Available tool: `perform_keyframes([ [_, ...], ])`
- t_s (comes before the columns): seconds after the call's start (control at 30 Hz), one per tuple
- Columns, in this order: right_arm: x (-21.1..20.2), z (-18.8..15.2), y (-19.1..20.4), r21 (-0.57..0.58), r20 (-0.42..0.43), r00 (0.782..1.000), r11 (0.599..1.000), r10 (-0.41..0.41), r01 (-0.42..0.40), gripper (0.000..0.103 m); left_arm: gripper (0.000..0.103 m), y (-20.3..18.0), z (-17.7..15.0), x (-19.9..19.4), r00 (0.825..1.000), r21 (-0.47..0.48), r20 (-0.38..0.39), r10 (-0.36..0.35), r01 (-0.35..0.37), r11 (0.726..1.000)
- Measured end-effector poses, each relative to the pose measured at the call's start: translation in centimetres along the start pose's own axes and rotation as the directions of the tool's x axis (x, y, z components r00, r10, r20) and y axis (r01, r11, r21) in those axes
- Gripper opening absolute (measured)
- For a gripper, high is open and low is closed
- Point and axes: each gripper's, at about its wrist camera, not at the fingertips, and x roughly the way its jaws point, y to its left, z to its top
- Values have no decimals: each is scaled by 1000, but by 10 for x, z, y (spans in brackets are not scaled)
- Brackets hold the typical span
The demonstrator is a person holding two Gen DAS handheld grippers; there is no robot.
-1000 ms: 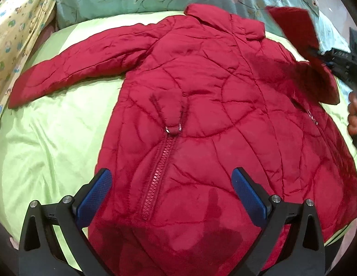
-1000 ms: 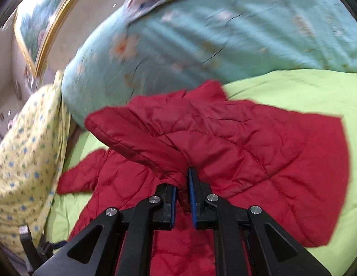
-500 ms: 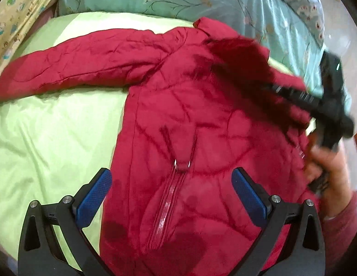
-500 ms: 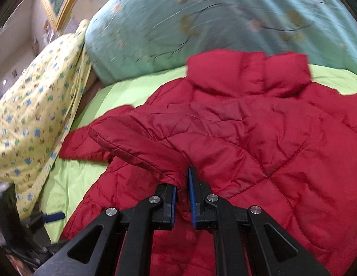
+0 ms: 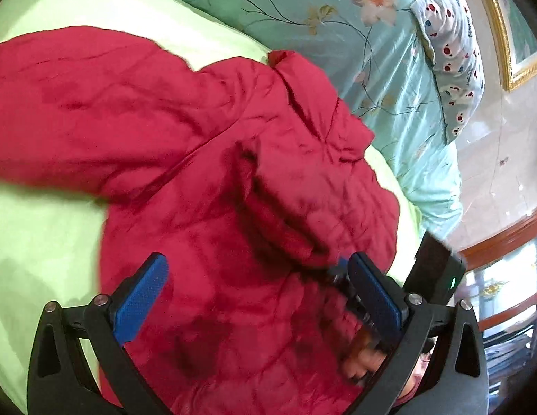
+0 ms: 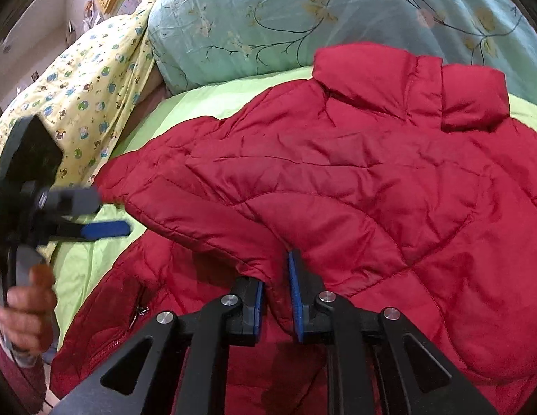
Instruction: Fold large clothes
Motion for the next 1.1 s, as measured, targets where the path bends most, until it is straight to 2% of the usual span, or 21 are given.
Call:
perform_keyframes([
  [0.07, 2, 0, -2, 6, 0, 1000, 1000, 6, -6, 17, 103, -7, 11, 16, 1000, 16, -23, -16, 16, 1000],
  [0.13, 3, 0, -2, 11, 0, 1000, 1000, 9, -9, 17, 103, -8, 19, 31, 999, 27, -44, 9, -8, 1000],
  [0.17, 2, 0, -3, 13, 1, 1000, 1000, 12, -12, 17, 97, -7, 21, 39, 999, 33, -51, 15, -13, 999],
  [0.2, 2, 0, -3, 13, 1, 1000, 1000, 12, -12, 17, 77, -7, 22, 43, 998, 38, -56, 13, -11, 999],
  [0.23, 2, 0, -3, 13, 0, 1000, 1000, 12, -12, 17, 65, -6, 23, 48, 998, 44, -68, 11, -8, 999],
  [0.3, 0, -2, -4, 7, -8, 1000, 1000, 6, -6, 19, 31, -2, 24, 55, 996, 39, -88, -13, 16, 999],
  [0.33, -2, -4, -5, 4, -9, 1000, 1000, 2, -2, 20, 27, -3, 23, 55, 996, 47, -87, -14, 18, 999],
  [0.4, -10, -8, -7, 10, -12, 1000, 1000, 12, -12, 30, 20, -6, 22, 53, 998, 75, -68, -5, 10, 997],
  [0.43, -13, -11, -8, 15, -11, 1000, 1000, 17, -17, 33, 19, -7, 22, 50, 998, 90, -58, -3, 9, 996],
  [0.5, -27, -18, -15, 41, -3, 1000, 999, 23, -23, 46, 15, -8, 22, 47, 999, 115, -44, 6, -1, 993],
  [0.6, -52, -25, -30, 86, 37, 999, 996, -13, 10, 48, 15, -15, 22, 42, 997, 182, -7, 70, -68, 981],
  [0.63, -65, -26, -42, 121, 63, 996, 991, -56, 48, 48, 15, -21, 24, 43, 994, 212, 14, 108, -109, 971],
  [0.7, -86, -24, -64, 192, 107, 986, 975, -129, 107, 48, 15, -26, 22, 41, 978, 278, 66, 200, -211, 937],
  [0.73, -95, -23, -78, 231, 124, 977, 962, -175, 143, 49, 15, -30, 20, 43, 962, 317, 97, 255, -273, 908],
  [0.8, -103, -19, -101, 292, 118, 959, 932, -257, 213, 54, 15, -32, 17, 48, 948, 350, 116, 297, -319, 881],
  [0.87, -101, -15, -124, 338, 105, 952, 911, -287, 237, 54, 16, -37, 13, 54, 926, 381, 145, 349, -377, 844],
  [0.9, -97, -14, -131, 347, 92, 953, 906, -289, 242, 53, 21, -38, 11, 56, 913, 384, 162, 374, -407, 829],
  [0.93, -90, -14, -139, 355, 66, 954, 900, -293, 252, 53, 23, -35, 11, 55, 908, 379, 167, 384, -419, 825],
  [1.0, -78, -19, -151, 367, 24, 956, 892, -294, 265, 53, 31, -31, 11, 45, 901, 337, 189, 391, -434, 836],
  [1.1, -63, -23, -152, 347, 2, 952, 893, -305, 285, 54, 31, -27, 12, 11, 879, 253, 264, 396, -459, 852],
])
